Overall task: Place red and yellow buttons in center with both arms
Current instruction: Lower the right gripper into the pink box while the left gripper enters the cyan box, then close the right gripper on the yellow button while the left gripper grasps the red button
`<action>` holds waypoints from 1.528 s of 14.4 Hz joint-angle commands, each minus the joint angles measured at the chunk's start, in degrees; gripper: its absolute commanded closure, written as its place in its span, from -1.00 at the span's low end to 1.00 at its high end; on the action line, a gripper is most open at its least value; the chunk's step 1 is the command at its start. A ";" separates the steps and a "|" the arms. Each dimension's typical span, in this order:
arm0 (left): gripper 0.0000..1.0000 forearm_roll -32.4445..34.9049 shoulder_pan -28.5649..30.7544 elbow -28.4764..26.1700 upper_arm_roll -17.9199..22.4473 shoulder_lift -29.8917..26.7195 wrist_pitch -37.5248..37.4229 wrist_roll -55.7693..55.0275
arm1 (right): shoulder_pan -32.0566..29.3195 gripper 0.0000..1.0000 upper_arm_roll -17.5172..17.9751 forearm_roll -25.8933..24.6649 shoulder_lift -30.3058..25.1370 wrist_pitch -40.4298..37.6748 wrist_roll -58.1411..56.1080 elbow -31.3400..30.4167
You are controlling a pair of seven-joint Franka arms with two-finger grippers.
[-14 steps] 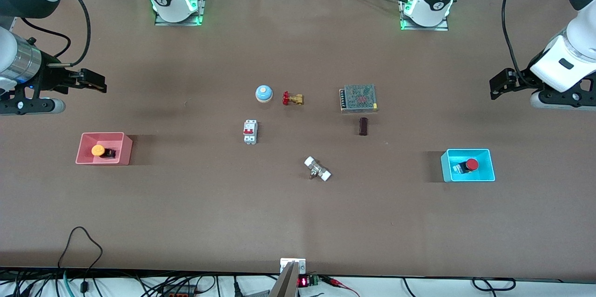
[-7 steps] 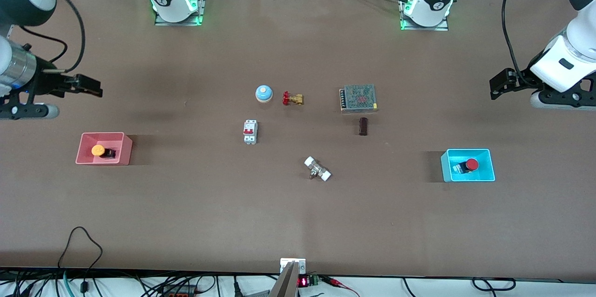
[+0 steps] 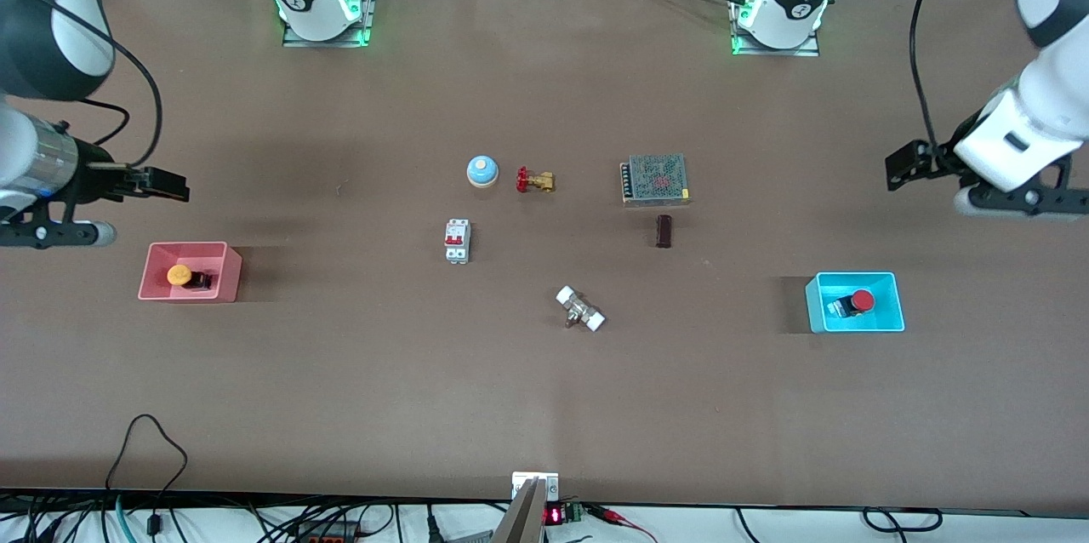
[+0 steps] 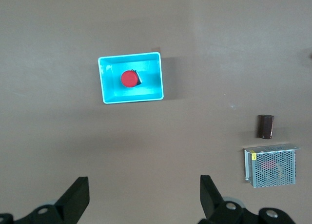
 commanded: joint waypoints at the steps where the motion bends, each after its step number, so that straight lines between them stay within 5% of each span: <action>1: -1.00 -1.28 0.76 8.80 0.19 10.57 -1.11 0.18 | -0.78 -1.00 -0.04 -4.02 1.81 5.96 -0.81 -2.41; 4: -1.00 -0.93 2.34 9.44 0.27 17.87 1.60 0.28 | -2.08 -1.00 -0.05 -6.40 1.73 16.51 -0.98 -9.78; 8: -1.00 0.04 3.84 8.56 0.45 25.88 14.78 -0.25 | -5.51 -1.00 -0.05 -6.49 3.04 34.00 -5.71 -18.75; 16: -0.98 2.24 4.19 1.09 1.94 30.46 30.88 0.54 | -10.18 -1.00 0.04 -6.40 10.51 48.09 -12.59 -19.12; 22: -0.13 2.33 4.54 0.83 2.12 32.83 32.82 0.54 | -10.36 -1.00 0.13 -6.13 13.41 50.20 -12.50 -19.29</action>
